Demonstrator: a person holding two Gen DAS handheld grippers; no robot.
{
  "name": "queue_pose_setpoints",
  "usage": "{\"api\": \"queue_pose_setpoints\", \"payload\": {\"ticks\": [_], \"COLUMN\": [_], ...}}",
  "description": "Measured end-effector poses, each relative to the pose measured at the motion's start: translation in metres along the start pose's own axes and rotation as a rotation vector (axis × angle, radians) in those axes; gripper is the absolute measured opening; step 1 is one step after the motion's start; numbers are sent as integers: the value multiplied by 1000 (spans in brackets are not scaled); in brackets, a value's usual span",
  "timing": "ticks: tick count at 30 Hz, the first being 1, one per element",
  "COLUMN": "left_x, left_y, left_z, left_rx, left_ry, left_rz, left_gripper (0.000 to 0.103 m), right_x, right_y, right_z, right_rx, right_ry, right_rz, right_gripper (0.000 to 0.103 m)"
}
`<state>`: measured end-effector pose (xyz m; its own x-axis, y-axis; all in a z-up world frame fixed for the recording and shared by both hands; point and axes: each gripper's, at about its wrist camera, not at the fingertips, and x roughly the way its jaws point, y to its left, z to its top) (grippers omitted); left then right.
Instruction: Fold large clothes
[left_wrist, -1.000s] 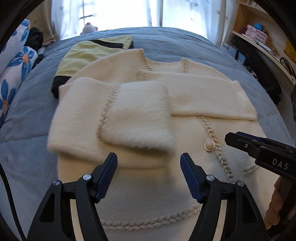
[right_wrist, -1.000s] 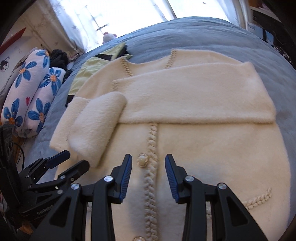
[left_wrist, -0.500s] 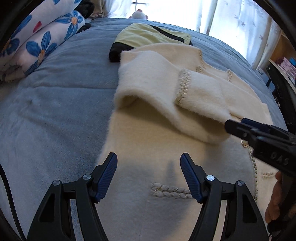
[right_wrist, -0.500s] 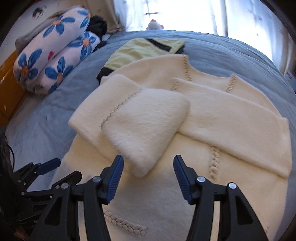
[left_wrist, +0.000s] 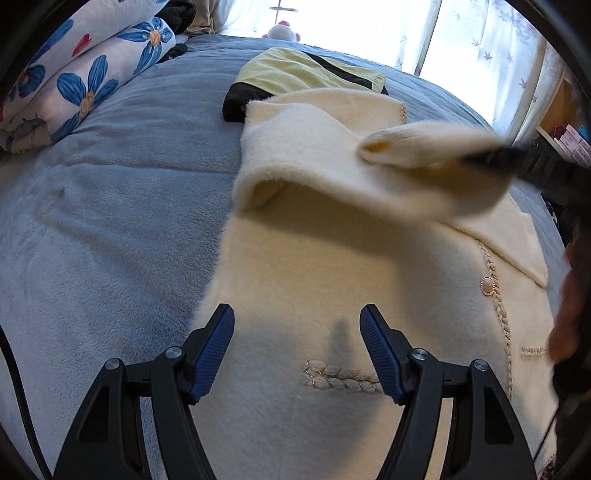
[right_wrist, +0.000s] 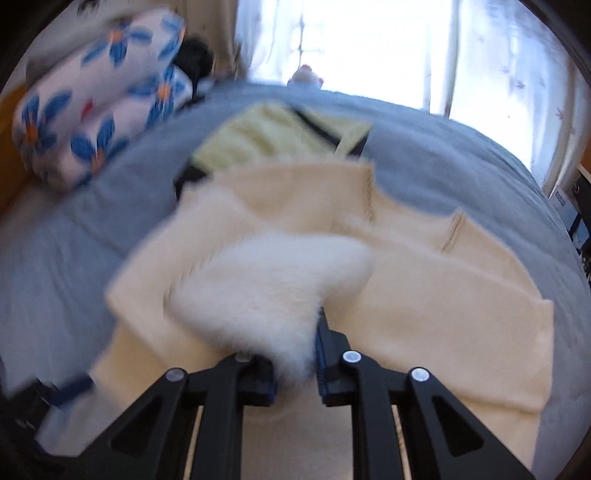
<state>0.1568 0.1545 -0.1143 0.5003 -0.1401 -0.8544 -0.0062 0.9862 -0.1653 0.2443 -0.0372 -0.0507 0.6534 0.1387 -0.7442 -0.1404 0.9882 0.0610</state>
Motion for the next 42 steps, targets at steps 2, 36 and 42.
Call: {"api": "queue_pose_setpoints", "payload": {"ticks": [2,36,42], "left_x": [-2,130,105], "left_y": [-3,21,-14], "left_z": [-2,163,163], "left_rx": [11,-12,142], "left_ry": [-8,114,-32], "left_rz": [-4,-90,71], "left_gripper": [69,19,9], "right_x": [-21,96,78], "right_y": [-39,-223,-211], "right_z": [12,-24,-18], "right_rx": [137,404,394], "right_ry": [-71,206,117], "right_rz": [29,-13,-4], "right_gripper": [11,47,15]}}
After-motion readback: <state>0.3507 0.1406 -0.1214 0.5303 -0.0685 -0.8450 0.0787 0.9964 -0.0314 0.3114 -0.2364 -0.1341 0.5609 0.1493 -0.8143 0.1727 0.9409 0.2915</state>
